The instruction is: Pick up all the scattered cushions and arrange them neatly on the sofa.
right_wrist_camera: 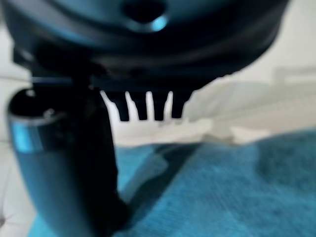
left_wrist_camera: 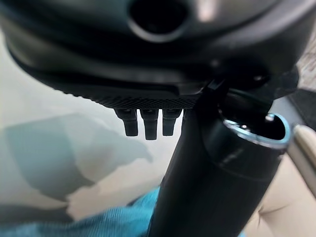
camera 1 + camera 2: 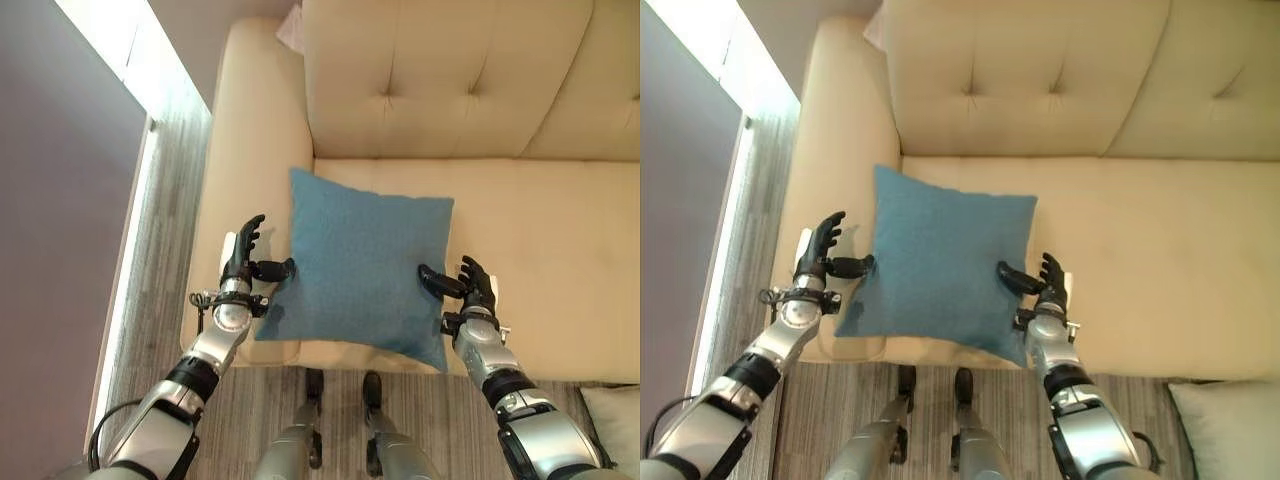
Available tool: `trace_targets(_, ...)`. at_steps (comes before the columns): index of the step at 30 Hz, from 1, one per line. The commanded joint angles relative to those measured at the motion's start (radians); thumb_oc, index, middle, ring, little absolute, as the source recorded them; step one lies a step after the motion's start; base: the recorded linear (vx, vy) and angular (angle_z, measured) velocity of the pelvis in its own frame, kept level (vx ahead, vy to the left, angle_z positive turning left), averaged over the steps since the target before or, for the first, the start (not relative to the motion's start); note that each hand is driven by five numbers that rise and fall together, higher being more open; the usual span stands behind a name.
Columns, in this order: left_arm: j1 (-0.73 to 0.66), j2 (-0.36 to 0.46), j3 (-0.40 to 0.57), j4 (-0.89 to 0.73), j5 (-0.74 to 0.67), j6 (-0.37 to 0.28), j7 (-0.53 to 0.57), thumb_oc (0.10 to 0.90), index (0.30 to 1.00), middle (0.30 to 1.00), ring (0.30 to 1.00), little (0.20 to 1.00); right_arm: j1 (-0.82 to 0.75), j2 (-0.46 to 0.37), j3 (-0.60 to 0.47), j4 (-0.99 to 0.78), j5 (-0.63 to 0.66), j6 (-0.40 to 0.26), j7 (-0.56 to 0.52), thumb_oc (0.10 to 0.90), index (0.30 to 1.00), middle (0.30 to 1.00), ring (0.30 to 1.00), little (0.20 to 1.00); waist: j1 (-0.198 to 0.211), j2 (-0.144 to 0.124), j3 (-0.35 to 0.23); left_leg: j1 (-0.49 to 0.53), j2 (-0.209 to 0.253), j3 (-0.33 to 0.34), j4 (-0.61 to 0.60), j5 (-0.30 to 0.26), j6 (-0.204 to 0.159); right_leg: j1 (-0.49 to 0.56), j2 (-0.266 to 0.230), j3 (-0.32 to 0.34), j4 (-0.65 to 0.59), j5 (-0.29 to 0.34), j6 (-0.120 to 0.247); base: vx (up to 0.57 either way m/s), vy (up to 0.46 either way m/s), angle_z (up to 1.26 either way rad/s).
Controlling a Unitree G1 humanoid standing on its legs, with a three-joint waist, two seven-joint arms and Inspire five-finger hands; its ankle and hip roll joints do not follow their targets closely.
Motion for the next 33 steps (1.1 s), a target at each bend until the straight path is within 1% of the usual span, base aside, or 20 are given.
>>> trace_targets(1, -0.101, -0.013, 0.022, 0.047, 0.014, -0.073, 0.027, 0.800, 0.900, 0.900, 0.900, 0.900, -0.052, 0.017, 0.046, -0.028, 0.021, -0.071, -0.010, 0.800, 0.900, 0.900, 0.900, 0.900, 0.003, -0.036, -0.042, -0.003, -0.056, -0.015, 0.001, -0.092, -0.012, -0.051, -0.036, 0.036, 0.026, -0.036, 0.080, -0.01, 0.012, -0.06)
trace_targets(3, -0.106, -0.045, 0.002, 0.060, -0.007, -0.075, 0.018, 0.800, 0.900, 0.900, 0.900, 0.900, -0.058, 0.039, 0.073, -0.034, 0.014, -0.073, -0.004, 0.800, 0.900, 0.900, 0.900, 0.900, 0.000, -0.035, -0.031, -0.009, -0.059, -0.012, 0.001, -0.090, -0.013, -0.057, -0.036, 0.037, 0.025, -0.036, 0.080, 0.00, 0.014, -0.06)
trace_targets(4, -0.106, -0.046, 0.002, 0.060, -0.007, -0.075, 0.018, 0.800, 0.900, 0.900, 0.900, 0.900, -0.058, 0.039, 0.074, -0.034, 0.014, -0.073, -0.004, 0.800, 0.900, 0.900, 0.900, 0.900, 0.000, -0.035, -0.031, -0.009, -0.059, -0.012, 0.001, -0.090, -0.013, -0.057, -0.036, 0.037, 0.025, -0.036, 0.080, 0.00, 0.000, 0.00)
trace_targets(6, -0.096, -0.085, -0.006, 0.073, -0.046, -0.083, 0.010, 0.800, 0.900, 0.900, 0.900, 0.900, -0.056, 0.061, 0.088, -0.033, 0.010, -0.074, 0.000, 0.800, 0.900, 0.900, 0.900, 0.900, -0.002, -0.035, -0.022, -0.010, -0.059, -0.010, 0.001, -0.090, -0.012, -0.056, -0.035, 0.040, 0.025, -0.036, 0.080, 0.00, 0.000, 0.00)
trace_targets(7, -0.081, -0.121, -0.011, 0.076, -0.094, -0.095, -0.003, 0.800, 0.900, 0.900, 0.900, 0.900, -0.049, 0.079, 0.094, -0.037, 0.005, -0.076, 0.001, 0.800, 0.900, 0.900, 0.900, 0.900, -0.005, -0.037, -0.018, -0.009, -0.059, -0.008, 0.001, -0.092, -0.012, -0.056, -0.035, 0.041, 0.023, -0.036, 0.080, 0.00, 0.000, 0.00)
trace_targets(10, -0.058, -0.172, -0.013, 0.069, -0.195, -0.118, -0.018, 0.800, 0.900, 0.900, 0.900, 0.900, -0.038, 0.105, 0.103, -0.043, 0.005, -0.083, 0.000, 0.800, 0.900, 0.900, 0.900, 0.900, -0.008, -0.040, -0.010, 0.001, -0.059, -0.006, 0.001, -0.098, -0.012, -0.045, -0.033, 0.043, 0.020, -0.038, 0.081, 0.00, 0.000, 0.00)
trace_targets(12, -0.050, -0.200, -0.016, 0.064, -0.251, -0.129, -0.031, 0.800, 0.900, 0.900, 0.900, 0.900, -0.032, 0.122, 0.103, -0.041, 0.013, -0.087, 0.001, 0.800, 0.900, 0.900, 0.900, 0.900, -0.011, -0.042, -0.009, -0.003, -0.060, -0.006, 0.001, -0.095, -0.012, -0.047, -0.034, 0.043, 0.017, -0.034, 0.081, -0.01, -0.006, 0.04)
trace_targets(13, -0.050, -0.200, -0.017, 0.064, -0.251, -0.129, -0.031, 0.800, 0.900, 0.900, 0.900, 0.900, -0.032, 0.122, 0.103, -0.041, 0.013, -0.087, 0.001, 0.800, 0.900, 0.900, 0.900, 0.900, -0.011, -0.042, -0.009, -0.003, -0.060, -0.006, 0.001, -0.095, -0.012, -0.047, -0.034, 0.043, 0.017, -0.034, 0.081, 0.00, -0.011, 0.04)
trace_targets(16, -0.024, -0.245, -0.026, 0.056, -0.352, -0.141, -0.062, 0.800, 0.900, 0.900, 0.900, 0.900, -0.016, 0.149, 0.108, -0.041, 0.033, -0.096, 0.008, 0.800, 0.900, 0.900, 0.900, 0.900, -0.015, -0.046, -0.007, 0.002, -0.060, -0.004, 0.001, -0.099, -0.012, -0.042, -0.032, 0.043, 0.014, -0.033, 0.082, 0.00, 0.000, 0.00)
trace_targets(17, -0.024, -0.245, -0.026, 0.056, -0.352, -0.141, -0.062, 0.800, 0.900, 0.900, 0.900, 0.900, -0.016, 0.148, 0.108, -0.041, 0.033, -0.097, 0.008, 0.800, 0.900, 0.900, 0.900, 0.900, -0.015, -0.046, -0.007, 0.002, -0.060, -0.004, 0.001, -0.099, -0.012, -0.041, -0.032, 0.043, 0.013, -0.033, 0.082, 0.00, 0.000, 0.00)
trace_targets(18, -0.016, -0.264, -0.030, 0.058, -0.400, -0.144, -0.077, 0.800, 0.900, 0.900, 0.900, 0.900, -0.015, 0.162, 0.108, -0.041, 0.055, -0.101, 0.013, 0.800, 0.900, 0.900, 0.900, 0.900, -0.017, -0.047, -0.005, 0.005, -0.060, -0.004, 0.001, -0.100, -0.013, -0.039, -0.032, 0.043, 0.013, -0.032, 0.082, 0.00, 0.000, 0.00)
trace_targets(19, -0.015, -0.269, -0.032, 0.056, -0.413, -0.146, -0.083, 0.800, 0.900, 0.900, 0.900, 0.900, -0.013, 0.167, 0.108, -0.042, 0.065, -0.106, 0.013, 0.800, 0.900, 0.900, 0.900, 0.900, -0.018, -0.048, -0.004, 0.007, -0.059, -0.004, 0.001, -0.101, -0.013, -0.038, -0.032, 0.044, 0.012, -0.032, 0.083, 0.00, 0.000, 0.00)
trace_targets(22, -0.011, -0.277, -0.049, 0.054, -0.432, -0.138, -0.103, 0.800, 0.900, 0.900, 0.900, 0.900, -0.014, 0.183, 0.115, -0.042, 0.092, -0.112, 0.026, 0.800, 0.900, 0.900, 0.900, 0.900, -0.019, -0.048, -0.004, 0.011, -0.059, 0.000, 0.001, -0.103, -0.013, -0.033, -0.030, 0.046, 0.011, -0.032, 0.083, 0.00, 0.000, 0.00)
trace_targets(25, -0.020, -0.276, -0.062, 0.056, -0.435, -0.128, -0.121, 0.800, 0.900, 0.900, 0.900, 0.900, -0.022, 0.182, 0.125, -0.047, 0.109, -0.109, 0.039, 0.800, 0.900, 0.900, 0.900, 0.900, -0.019, -0.047, -0.002, 0.015, -0.058, 0.003, 0.001, -0.104, -0.014, -0.028, -0.029, 0.046, 0.009, -0.031, 0.084, 0.00, 0.000, 0.00)
trace_targets(26, -0.021, -0.274, -0.070, 0.052, -0.428, -0.124, -0.128, 0.563, 0.545, 0.545, 0.545, 0.545, -0.024, 0.181, 0.128, -0.051, 0.110, -0.108, 0.044, 0.593, 0.589, 0.589, 0.589, 0.589, -0.019, -0.046, -0.002, 0.017, -0.058, 0.003, 0.001, -0.104, -0.014, -0.028, -0.028, 0.046, 0.008, -0.031, 0.084, 0.00, 0.000, 0.00)
trace_targets(27, -0.019, -0.271, -0.078, 0.047, -0.420, -0.120, -0.137, 0.400, 0.300, 0.300, 0.300, 0.300, -0.024, 0.178, 0.132, -0.056, 0.110, -0.106, 0.051, 0.464, 0.396, 0.396, 0.396, 0.396, -0.019, -0.045, -0.002, 0.018, -0.057, 0.004, 0.001, -0.104, -0.014, -0.025, -0.028, 0.047, 0.008, -0.032, 0.084, 0.00, 0.000, 0.00)
trace_targets(28, -0.015, -0.269, -0.088, 0.039, -0.412, -0.116, -0.143, 0.400, 0.300, 0.300, 0.300, 0.300, -0.022, 0.178, 0.136, -0.062, 0.113, -0.104, 0.058, 0.400, 0.300, 0.300, 0.300, 0.300, -0.020, -0.043, -0.002, 0.021, -0.057, 0.004, 0.001, -0.104, -0.014, -0.024, -0.028, 0.047, 0.008, -0.032, 0.084, 0.00, 0.000, 0.00)
trace_targets(33, 0.007, -0.272, -0.112, 0.039, -0.393, -0.095, -0.174, 0.400, 0.300, 0.300, 0.300, 0.300, -0.007, 0.175, 0.144, -0.084, 0.103, -0.094, 0.076, 0.400, 0.300, 0.300, 0.300, 0.300, -0.022, -0.036, -0.005, 0.034, -0.055, 0.007, 0.001, -0.107, -0.013, -0.011, -0.025, 0.051, 0.007, -0.035, 0.084, 0.00, 0.000, 0.00)
